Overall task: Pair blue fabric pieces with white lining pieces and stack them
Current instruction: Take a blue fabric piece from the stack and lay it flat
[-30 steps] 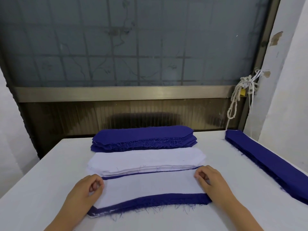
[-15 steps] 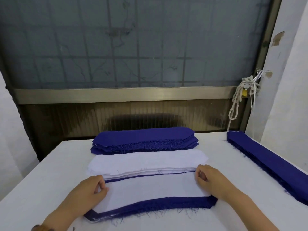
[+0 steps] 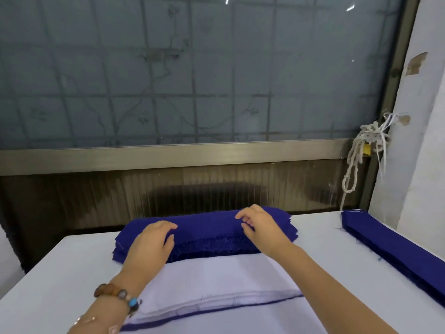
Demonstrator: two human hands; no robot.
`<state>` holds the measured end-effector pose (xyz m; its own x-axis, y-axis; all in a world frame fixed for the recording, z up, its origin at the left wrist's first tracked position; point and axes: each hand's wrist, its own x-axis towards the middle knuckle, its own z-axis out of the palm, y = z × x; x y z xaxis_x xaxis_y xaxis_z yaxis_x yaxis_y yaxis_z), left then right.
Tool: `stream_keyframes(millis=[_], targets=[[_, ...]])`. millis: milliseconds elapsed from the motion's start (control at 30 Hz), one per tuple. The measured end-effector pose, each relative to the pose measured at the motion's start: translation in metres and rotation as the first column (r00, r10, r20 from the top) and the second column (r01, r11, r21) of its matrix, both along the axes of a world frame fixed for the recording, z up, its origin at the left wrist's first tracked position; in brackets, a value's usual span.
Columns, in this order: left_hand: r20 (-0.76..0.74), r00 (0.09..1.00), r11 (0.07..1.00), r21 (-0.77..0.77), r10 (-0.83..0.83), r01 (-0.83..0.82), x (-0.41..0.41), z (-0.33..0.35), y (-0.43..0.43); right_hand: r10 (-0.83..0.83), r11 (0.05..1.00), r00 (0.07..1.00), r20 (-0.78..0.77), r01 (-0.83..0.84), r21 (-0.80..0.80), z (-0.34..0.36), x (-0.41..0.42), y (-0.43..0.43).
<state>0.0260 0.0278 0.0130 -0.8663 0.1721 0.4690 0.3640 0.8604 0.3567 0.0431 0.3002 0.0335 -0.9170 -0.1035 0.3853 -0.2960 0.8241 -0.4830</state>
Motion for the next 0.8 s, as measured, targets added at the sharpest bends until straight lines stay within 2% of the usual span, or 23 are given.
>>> stream_keyframes(millis=[167,333,400,500,533,667,800], targets=[[0.062,0.998,0.995,-0.099,0.016,-0.01,-0.039,-0.004,0.022,0.039,0.996,0.988,0.151,-0.05,0.068,-0.008,-0.047,-0.022],[0.008,0.999,0.994,-0.099,0.037,-0.036,-0.067,0.001,0.028,-0.026,0.993,0.978,0.206,0.001,0.12,-0.011,-0.078,-0.03],[0.03,0.999,0.999,-0.012,0.037,-0.036,-0.075,-0.002,0.029,-0.065,0.98,0.984,0.165,0.032,0.195,-0.015,-0.086,-0.033],[0.118,0.993,0.96,0.277,-0.003,-0.03,-0.084,-0.01,0.025,-0.088,0.968,0.993,0.084,0.065,0.243,-0.022,-0.096,-0.035],[0.14,0.99,0.95,0.312,-0.01,-0.034,-0.087,-0.012,0.023,-0.089,0.965,0.994,0.07,0.069,0.253,-0.025,-0.1,-0.035],[0.099,0.994,0.993,0.1,0.05,-0.06,-0.096,-0.023,0.021,-0.073,0.943,0.997,-0.015,0.074,0.324,-0.036,-0.106,-0.033],[0.027,0.998,0.999,-0.003,0.052,-0.051,-0.091,-0.027,0.022,-0.06,0.963,0.993,-0.101,0.084,0.255,-0.044,-0.102,-0.032]])
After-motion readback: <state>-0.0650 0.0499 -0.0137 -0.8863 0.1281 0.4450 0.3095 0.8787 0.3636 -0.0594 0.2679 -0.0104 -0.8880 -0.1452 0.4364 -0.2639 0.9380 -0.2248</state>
